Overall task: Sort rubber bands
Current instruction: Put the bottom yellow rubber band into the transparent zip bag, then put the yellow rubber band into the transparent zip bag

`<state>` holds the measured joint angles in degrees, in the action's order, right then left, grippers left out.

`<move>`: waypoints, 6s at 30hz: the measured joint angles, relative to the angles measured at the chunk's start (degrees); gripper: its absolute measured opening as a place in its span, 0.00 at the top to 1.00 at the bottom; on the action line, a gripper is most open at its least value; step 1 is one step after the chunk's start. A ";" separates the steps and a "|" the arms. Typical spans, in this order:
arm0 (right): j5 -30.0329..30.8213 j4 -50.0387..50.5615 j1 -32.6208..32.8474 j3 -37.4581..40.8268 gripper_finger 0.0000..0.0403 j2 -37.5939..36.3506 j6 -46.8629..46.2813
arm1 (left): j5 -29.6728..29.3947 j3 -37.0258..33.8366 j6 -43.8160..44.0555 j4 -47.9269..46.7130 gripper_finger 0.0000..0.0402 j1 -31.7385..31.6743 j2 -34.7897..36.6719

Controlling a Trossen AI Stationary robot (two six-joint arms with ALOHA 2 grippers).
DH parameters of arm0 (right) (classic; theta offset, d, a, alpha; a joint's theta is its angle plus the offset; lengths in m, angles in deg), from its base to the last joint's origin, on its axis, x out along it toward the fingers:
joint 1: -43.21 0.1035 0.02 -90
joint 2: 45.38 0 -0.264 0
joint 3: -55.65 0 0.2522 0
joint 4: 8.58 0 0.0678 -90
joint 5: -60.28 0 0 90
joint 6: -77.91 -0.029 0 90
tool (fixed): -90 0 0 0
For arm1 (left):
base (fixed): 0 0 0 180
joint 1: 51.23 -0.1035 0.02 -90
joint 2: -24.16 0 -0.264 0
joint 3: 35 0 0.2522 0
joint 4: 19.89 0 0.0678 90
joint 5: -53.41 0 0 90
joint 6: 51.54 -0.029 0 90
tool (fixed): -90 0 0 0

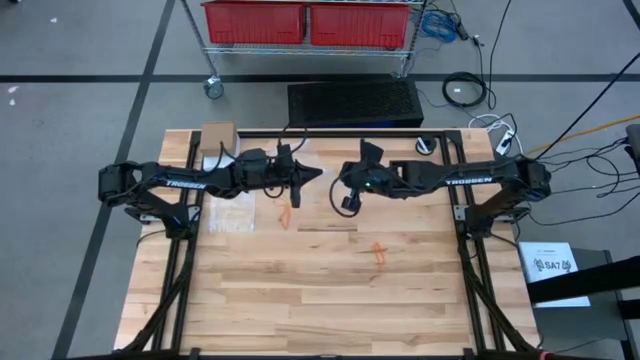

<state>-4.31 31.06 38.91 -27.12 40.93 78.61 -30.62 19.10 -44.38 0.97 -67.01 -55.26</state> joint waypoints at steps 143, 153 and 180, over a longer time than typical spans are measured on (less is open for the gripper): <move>-14.46 -11.52 -2.28 -14.67 1.00 14.45 2.00 | 3.27 0.02 -10.88 -26.02 1.00 -15.22 21.52; -6.23 -10.92 -2.38 -14.71 1.00 5.35 7.52 | 5.16 0.02 -10.56 -26.58 1.00 -13.98 21.07; 0.12 -10.18 -2.73 -18.75 1.00 3.38 13.30 | 5.56 0.02 -9.03 -22.05 1.00 -8.19 20.95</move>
<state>-4.18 20.88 36.18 -45.87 44.31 91.91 -25.06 19.12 -53.41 -21.08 -75.20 -34.32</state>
